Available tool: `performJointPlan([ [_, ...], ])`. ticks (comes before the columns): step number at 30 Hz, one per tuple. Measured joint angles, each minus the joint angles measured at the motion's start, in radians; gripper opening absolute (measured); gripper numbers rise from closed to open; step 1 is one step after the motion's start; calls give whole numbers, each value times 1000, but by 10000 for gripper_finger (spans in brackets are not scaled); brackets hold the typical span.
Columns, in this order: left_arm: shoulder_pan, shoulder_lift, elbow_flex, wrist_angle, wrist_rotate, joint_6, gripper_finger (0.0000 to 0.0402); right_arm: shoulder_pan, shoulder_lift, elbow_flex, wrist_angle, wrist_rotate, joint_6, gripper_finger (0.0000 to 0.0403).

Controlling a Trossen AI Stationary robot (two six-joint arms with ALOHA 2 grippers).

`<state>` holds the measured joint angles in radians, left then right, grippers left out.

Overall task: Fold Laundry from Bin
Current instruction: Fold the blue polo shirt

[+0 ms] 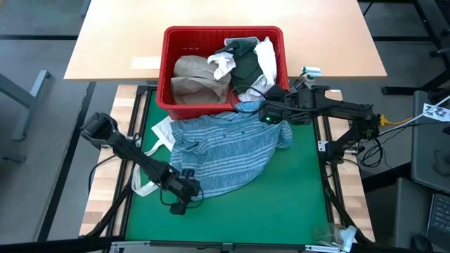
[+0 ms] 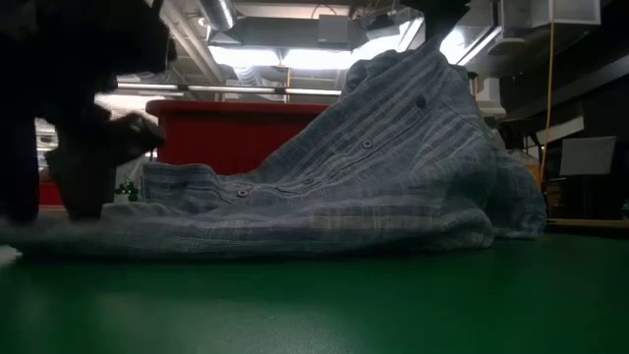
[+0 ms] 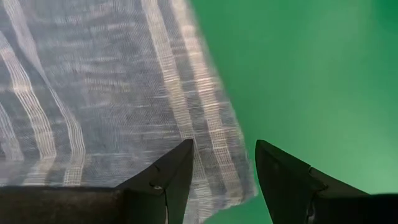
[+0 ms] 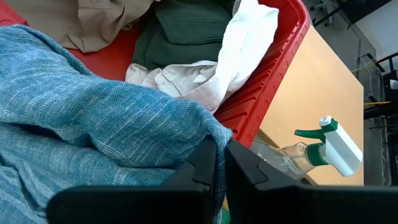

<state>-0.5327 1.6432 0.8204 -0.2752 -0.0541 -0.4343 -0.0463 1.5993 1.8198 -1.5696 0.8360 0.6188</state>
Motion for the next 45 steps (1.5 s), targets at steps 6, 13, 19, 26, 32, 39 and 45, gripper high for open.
performJointPlan([
  [6,0,56,5,11,-26,-1,167,0,0,0,0,0,-24,26],
  [13,-1,61,5,9,-67,-2,137,0,0,0,0,0,-49,78],
  [19,1,63,3,3,-67,-54,87,0,-1,0,-1,-6,-138,143],
  [26,0,58,2,4,4,-145,21,0,-4,0,-2,-143,-232,165],
  [32,-11,22,-4,-6,113,-196,4,0,-4,0,-2,-426,-256,160],
  [39,-36,-59,-4,-59,136,-269,2,58,-6,-97,-1,-635,-265,159],
  [45,-68,-113,-2,-131,137,-319,1,160,-9,-275,-1,-771,-236,159],
])
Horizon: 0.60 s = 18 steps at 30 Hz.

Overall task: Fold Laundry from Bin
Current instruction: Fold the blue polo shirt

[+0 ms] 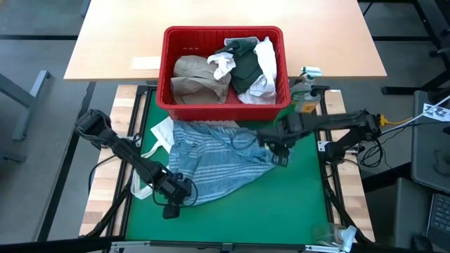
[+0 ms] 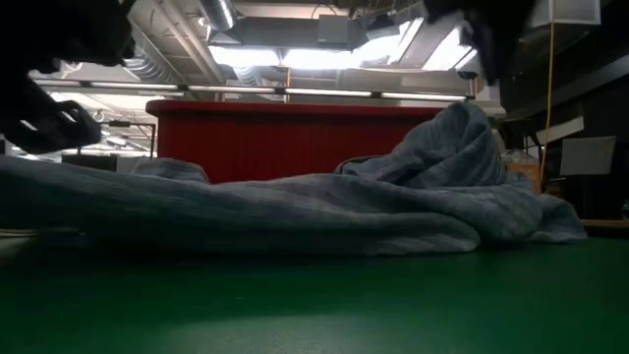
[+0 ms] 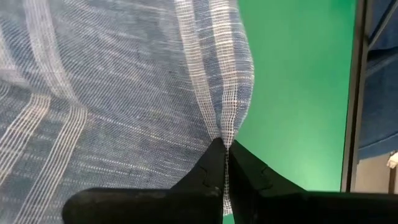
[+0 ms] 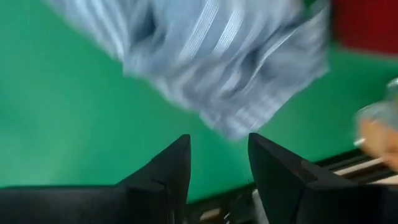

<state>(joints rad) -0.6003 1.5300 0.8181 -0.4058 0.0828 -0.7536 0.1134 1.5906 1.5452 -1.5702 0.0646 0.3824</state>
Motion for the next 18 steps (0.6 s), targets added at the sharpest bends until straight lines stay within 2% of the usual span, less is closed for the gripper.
performJointPlan([
  [3,-10,-9,0,-21,-1,-22,1,47,0,-89,-2,-62,50,159],
  [8,-16,-9,0,-31,-5,-26,0,113,0,-227,40,-77,142,159],
  [18,-16,-10,2,-29,-13,-26,0,155,0,-502,373,-50,162,159],
])
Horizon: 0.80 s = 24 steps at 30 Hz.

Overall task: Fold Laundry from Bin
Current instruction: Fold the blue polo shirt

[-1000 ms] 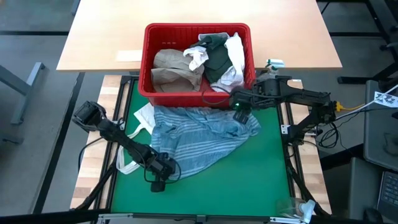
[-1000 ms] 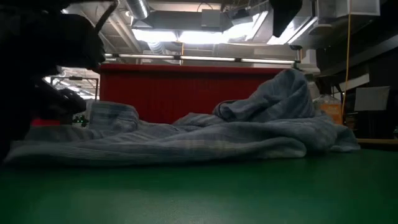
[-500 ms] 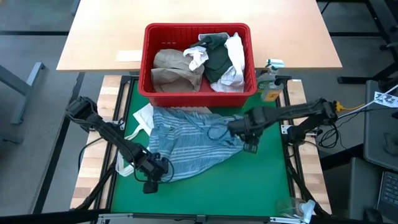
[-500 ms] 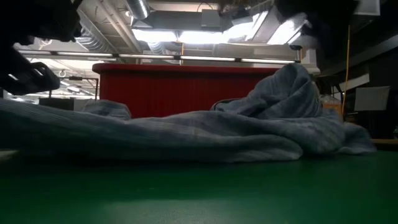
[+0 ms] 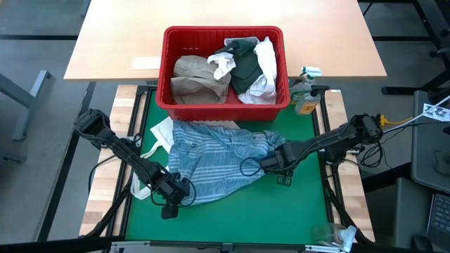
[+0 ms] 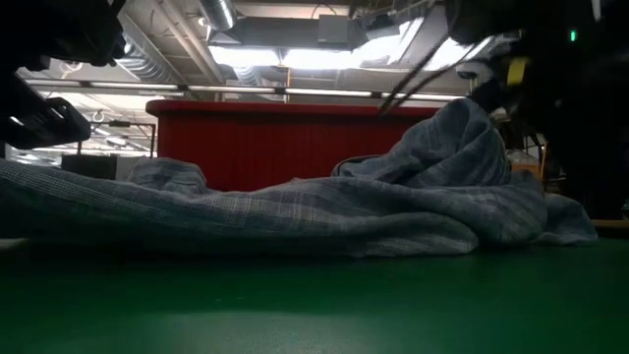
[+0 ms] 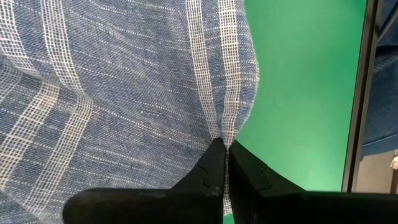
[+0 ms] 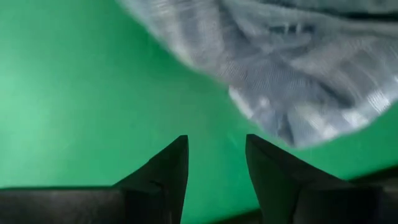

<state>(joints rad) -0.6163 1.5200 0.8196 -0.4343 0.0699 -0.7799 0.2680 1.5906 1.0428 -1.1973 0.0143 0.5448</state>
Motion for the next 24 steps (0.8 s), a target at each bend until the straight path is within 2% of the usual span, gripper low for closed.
performJointPlan([
  [4,0,0,0,0,0,0,0,-2,0,-81,81,77,-17,159],
  [11,0,-1,0,1,-6,-1,0,-2,0,-177,199,118,-56,159],
  [18,1,-1,1,1,-8,-6,0,-2,0,-226,256,226,-56,159],
  [24,1,-1,1,1,-9,-6,0,-1,-6,-284,340,238,-82,159],
])
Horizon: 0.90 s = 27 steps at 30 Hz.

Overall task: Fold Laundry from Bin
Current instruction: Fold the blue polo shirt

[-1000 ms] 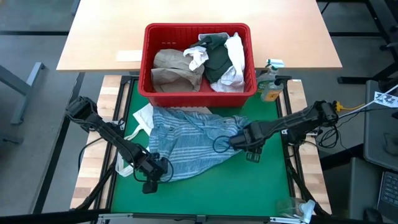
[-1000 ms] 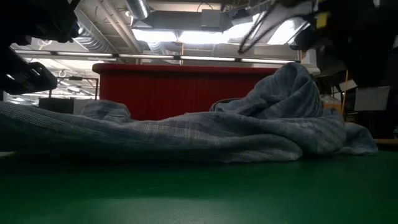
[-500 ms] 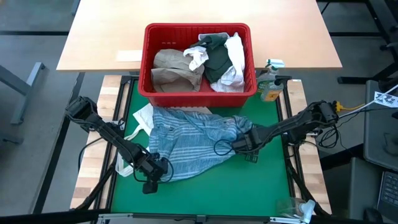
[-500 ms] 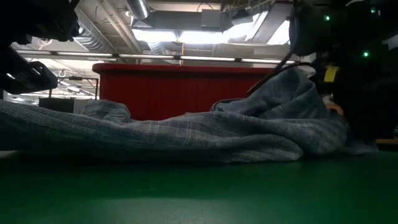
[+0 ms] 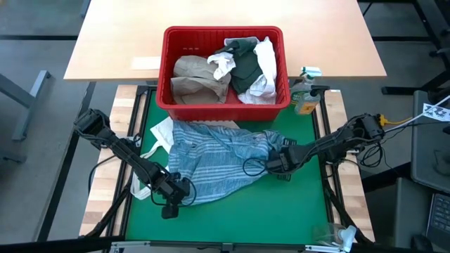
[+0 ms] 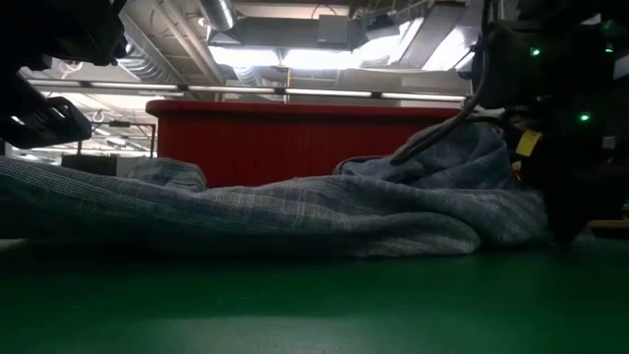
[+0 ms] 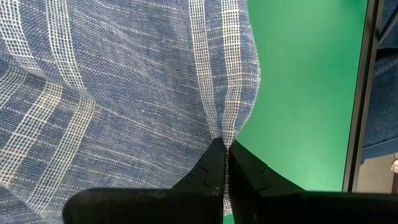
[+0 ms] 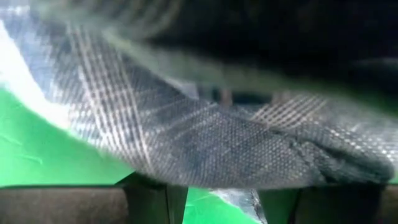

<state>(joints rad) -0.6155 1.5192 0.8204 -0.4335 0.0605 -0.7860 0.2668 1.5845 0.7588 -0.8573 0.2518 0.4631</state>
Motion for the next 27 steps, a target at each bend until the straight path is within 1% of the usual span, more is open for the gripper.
performJointPlan([
  [5,0,0,0,0,0,1,0,-1,1,-22,17,-22,0,155],
  [8,0,0,0,0,0,1,0,-1,2,-22,21,-34,-6,134],
  [11,0,0,0,0,0,0,0,-1,2,-22,27,-64,-21,94],
  [15,0,0,0,0,0,0,0,2,3,-22,30,-78,-22,21],
  [16,0,0,0,0,0,0,0,2,4,-22,29,-76,-23,11],
  [22,0,-2,0,0,0,-16,0,1,-17,-24,23,-82,-23,17],
  [25,0,-17,0,0,0,-47,0,1,-67,-30,17,-103,-23,5],
  [27,0,-36,1,0,-2,-71,0,1,-111,-33,12,-116,-19,7],
])
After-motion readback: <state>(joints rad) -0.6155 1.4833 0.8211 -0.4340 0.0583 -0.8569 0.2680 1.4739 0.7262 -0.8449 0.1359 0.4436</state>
